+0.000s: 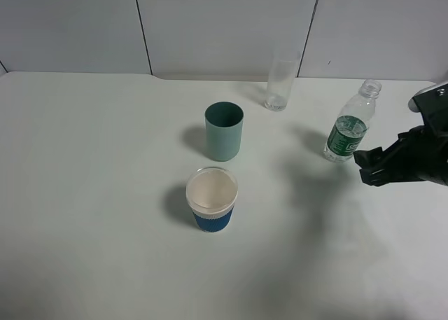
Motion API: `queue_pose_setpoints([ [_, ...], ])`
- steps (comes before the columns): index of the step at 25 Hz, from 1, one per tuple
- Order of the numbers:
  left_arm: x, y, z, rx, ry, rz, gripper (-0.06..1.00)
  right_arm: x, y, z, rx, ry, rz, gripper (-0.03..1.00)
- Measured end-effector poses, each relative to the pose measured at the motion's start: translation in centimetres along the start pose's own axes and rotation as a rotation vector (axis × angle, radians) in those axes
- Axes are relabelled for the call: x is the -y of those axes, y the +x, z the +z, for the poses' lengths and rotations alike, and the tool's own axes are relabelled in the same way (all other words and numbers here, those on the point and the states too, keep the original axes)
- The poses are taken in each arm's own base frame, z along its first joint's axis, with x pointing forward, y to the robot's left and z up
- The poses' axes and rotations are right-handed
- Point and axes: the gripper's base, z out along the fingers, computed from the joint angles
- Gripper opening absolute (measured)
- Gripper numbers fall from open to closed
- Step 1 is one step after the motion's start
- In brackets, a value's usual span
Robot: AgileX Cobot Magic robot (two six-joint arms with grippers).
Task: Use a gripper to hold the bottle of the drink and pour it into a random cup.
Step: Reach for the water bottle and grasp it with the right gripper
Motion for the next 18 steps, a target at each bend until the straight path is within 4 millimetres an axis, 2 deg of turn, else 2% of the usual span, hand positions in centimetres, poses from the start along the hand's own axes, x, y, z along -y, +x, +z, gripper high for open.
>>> queue_pose_setpoints([
  [9, 0.0, 0.0, 0.0, 0.0, 0.0, 0.0, 0.99, -0.6, 1.6, 3.1, -0.034, -0.017, 0.002, 0.76],
  [18, 0.0, 0.0, 0.0, 0.0, 0.0, 0.0, 0.99, -0.1, 2.0, 4.8, 0.035, 0.069, 0.0, 0.76],
])
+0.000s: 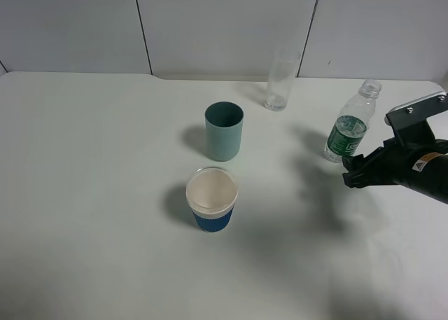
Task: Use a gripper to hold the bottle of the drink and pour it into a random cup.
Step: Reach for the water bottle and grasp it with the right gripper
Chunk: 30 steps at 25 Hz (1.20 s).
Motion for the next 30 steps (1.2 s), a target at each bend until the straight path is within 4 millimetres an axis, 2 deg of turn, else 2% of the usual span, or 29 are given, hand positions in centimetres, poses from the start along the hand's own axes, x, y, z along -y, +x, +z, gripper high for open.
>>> queue_pose_setpoints([
  [7, 0.0, 0.0, 0.0, 0.0, 0.0, 0.0, 0.99, 0.4, -0.7, 0.5, 0.128, 0.063, -0.044, 0.76],
  [17, 0.0, 0.0, 0.0, 0.0, 0.0, 0.0, 0.99, -0.1, 0.5, 1.7, 0.12, 0.065, -0.051, 0.76],
  [25, 0.0, 0.0, 0.0, 0.0, 0.0, 0.0, 0.99, -0.7, 0.5, 1.8, 0.144, -0.01, -0.09, 0.76],
  [30, 0.0, 0.0, 0.0, 0.0, 0.0, 0.0, 0.99, -0.4, 0.6, 1.8, 0.148, -0.022, -0.078, 0.76],
])
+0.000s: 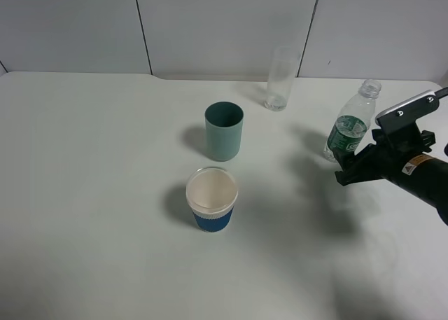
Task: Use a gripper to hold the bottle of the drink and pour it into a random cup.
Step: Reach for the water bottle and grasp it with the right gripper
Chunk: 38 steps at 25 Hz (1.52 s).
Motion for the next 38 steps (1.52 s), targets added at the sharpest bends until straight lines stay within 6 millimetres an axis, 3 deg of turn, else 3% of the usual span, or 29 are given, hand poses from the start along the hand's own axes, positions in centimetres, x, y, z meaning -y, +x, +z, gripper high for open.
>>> queue_pose_setpoints([
  [19, 0.0, 0.0, 0.0, 0.0, 0.0, 0.0, 0.99, 1.7, -2.4, 2.3, 0.093, 0.051, -0.001, 0.76],
  [29, 0.0, 0.0, 0.0, 0.0, 0.0, 0.0, 0.99, 2.1, -0.5, 3.3, 0.044, 0.019, -0.012, 0.76],
  [38, 0.0, 0.0, 0.0, 0.0, 0.0, 0.0, 0.99, 2.5, -1.5, 4.1, 0.09, 0.018, -0.031, 0.76],
])
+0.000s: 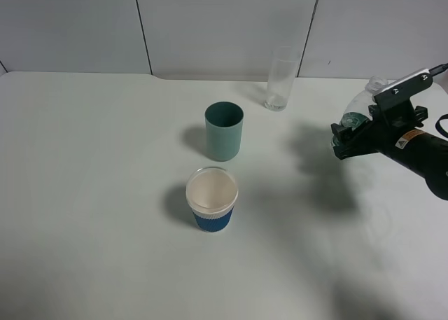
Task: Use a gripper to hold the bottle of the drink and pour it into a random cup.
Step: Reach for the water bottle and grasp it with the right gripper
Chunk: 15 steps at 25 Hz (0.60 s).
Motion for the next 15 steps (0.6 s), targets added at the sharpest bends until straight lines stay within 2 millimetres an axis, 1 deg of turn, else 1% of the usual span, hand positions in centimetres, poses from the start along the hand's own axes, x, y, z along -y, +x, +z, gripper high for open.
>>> queue_pose_setpoints([
  [2, 0.0, 0.0, 0.0, 0.0, 0.0, 0.0, 0.99, 0.0, 0.0, 0.0, 0.0, 0.0, 0.0, 0.75],
  [4, 0.0, 0.0, 0.0, 0.0, 0.0, 0.0, 0.99, -0.01, -0.01, 0.0, 0.001, -0.001, -0.001, 0.7],
  [7, 0.0, 0.0, 0.0, 0.0, 0.0, 0.0, 0.99, -0.01, 0.0, 0.0, 0.0, -0.001, 0.005, 0.56],
  [15, 0.0, 0.0, 0.0, 0.0, 0.0, 0.0, 0.99, -0.01, 0.01, 0.0, -0.001, -0.001, 0.011, 0.56],
])
